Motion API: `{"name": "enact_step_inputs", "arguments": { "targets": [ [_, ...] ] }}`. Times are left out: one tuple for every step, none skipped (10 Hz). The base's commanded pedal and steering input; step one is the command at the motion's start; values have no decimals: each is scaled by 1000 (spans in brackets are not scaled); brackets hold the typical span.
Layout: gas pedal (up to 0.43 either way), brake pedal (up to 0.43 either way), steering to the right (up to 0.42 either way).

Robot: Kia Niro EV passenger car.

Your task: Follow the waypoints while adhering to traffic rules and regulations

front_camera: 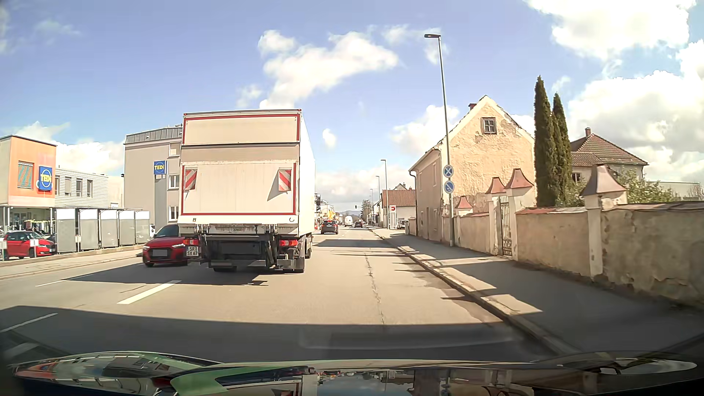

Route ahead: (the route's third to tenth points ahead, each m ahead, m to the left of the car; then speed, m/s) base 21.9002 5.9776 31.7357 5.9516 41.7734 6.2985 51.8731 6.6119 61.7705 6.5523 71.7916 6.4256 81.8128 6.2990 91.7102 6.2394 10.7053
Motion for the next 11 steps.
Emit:
{"name": "enact_step_inputs", "arguments": {
  "targets": [
    [331,0,0],
    [331,0,0],
    [339,0,-1],
    [339,0,-4],
    [339,0,-4],
    [339,0,-5],
    [339,0,-4],
    [339,0,-4],
    [339,0,-4],
    [339,0,-4],
    [339,0,-4]
  ]
}}
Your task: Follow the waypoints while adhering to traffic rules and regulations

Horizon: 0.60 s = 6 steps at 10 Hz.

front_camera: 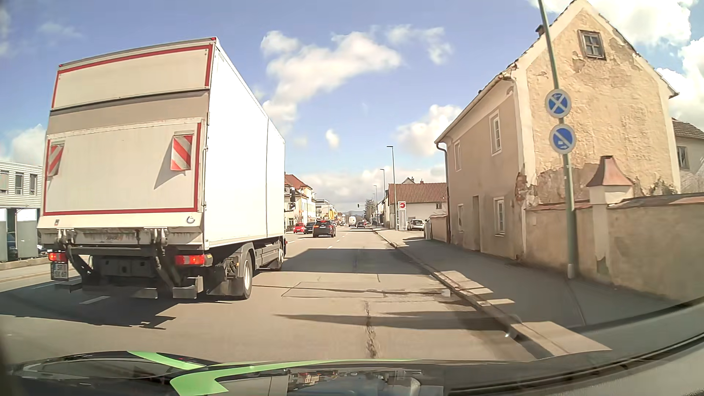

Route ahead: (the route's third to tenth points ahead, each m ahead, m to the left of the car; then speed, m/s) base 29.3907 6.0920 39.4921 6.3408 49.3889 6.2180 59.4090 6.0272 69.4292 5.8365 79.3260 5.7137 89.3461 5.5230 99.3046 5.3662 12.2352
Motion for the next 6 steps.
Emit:
{"name": "enact_step_inputs", "arguments": {
  "targets": [
    [339,0,-4],
    [339,0,-4],
    [331,0,-4],
    [331,0,-4],
    [319,0,-3],
    [299,0,-4]
  ]
}}
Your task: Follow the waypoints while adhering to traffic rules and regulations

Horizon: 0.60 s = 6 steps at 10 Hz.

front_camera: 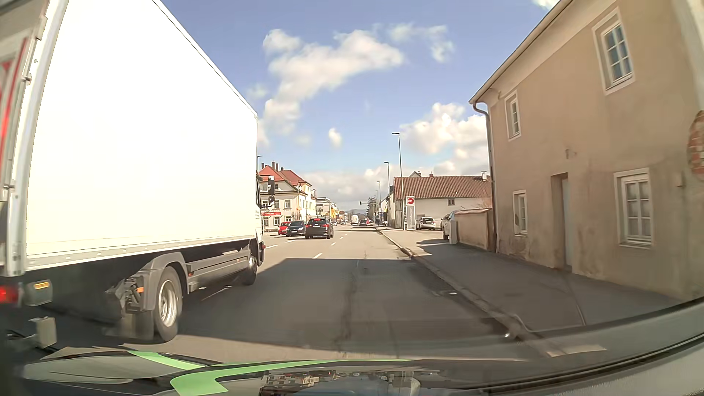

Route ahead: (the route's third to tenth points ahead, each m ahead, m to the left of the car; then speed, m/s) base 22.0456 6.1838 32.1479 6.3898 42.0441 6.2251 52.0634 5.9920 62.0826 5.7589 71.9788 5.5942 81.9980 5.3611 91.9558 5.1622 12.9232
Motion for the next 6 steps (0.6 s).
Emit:
{"name": "enact_step_inputs", "arguments": {
  "targets": [
    [299,0,-3],
    [287,0,-3],
    [260,0,-3],
    [248,0,-3],
    [240,0,-3],
    [220,0,-2]
  ]
}}
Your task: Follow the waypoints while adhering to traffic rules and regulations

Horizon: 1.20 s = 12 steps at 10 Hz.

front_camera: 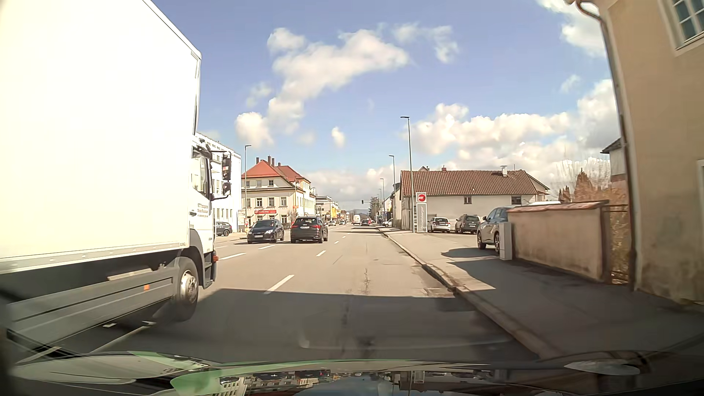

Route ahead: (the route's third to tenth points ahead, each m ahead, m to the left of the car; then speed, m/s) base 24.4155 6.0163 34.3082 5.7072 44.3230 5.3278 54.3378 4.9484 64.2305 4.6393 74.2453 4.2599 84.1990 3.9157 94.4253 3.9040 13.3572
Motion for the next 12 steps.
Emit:
{"name": "enact_step_inputs", "arguments": {
  "targets": [
    [197,0,-2],
    [177,0,-2],
    [98,0,-3],
    [98,0,-2],
    [98,0,-2],
    [98,0,-1],
    [98,0,-1],
    [98,0,-1],
    [98,0,-1],
    [98,0,-1],
    [98,0,0],
    [98,0,0]
  ]
}}
